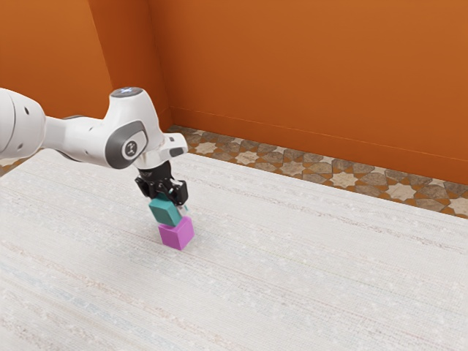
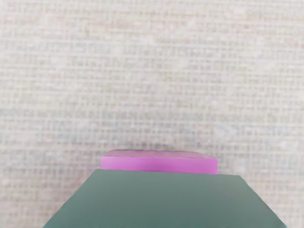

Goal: Pick up the blue block with one arm, and put the blue block on the pink block with one arm

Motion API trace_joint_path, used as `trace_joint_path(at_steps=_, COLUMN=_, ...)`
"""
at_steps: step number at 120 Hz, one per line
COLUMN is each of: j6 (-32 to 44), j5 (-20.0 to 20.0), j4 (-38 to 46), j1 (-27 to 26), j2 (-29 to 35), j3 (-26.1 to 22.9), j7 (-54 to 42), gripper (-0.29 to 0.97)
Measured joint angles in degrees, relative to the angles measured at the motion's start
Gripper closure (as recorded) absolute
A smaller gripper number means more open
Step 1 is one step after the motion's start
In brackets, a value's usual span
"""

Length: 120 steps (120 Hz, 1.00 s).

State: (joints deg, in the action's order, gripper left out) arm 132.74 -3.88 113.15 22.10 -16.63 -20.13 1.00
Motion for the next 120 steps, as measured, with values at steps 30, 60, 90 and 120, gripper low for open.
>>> trace_joint_path(at_steps=30, j6=0.2, j5=0.9, j4=0.2, j1=-0.2, j2=0.4, j3=0.0, j7=-0.9, gripper=0.27)
trace_joint_path(at_steps=60, j6=-0.1, j5=1.2, j4=1.8, j1=-0.9, j2=10.4, j3=0.1, j7=-2.3, gripper=0.08)
trace_joint_path(at_steps=90, j6=-22.7, j5=2.8, j4=-19.6, j1=-7.7, j2=24.8, j3=6.8, j7=20.2, gripper=0.03)
trace_joint_path(at_steps=120, j6=-42.7, j5=1.6, j4=-21.8, j1=-11.9, j2=24.9, j3=14.2, j7=45.5, gripper=0.01)
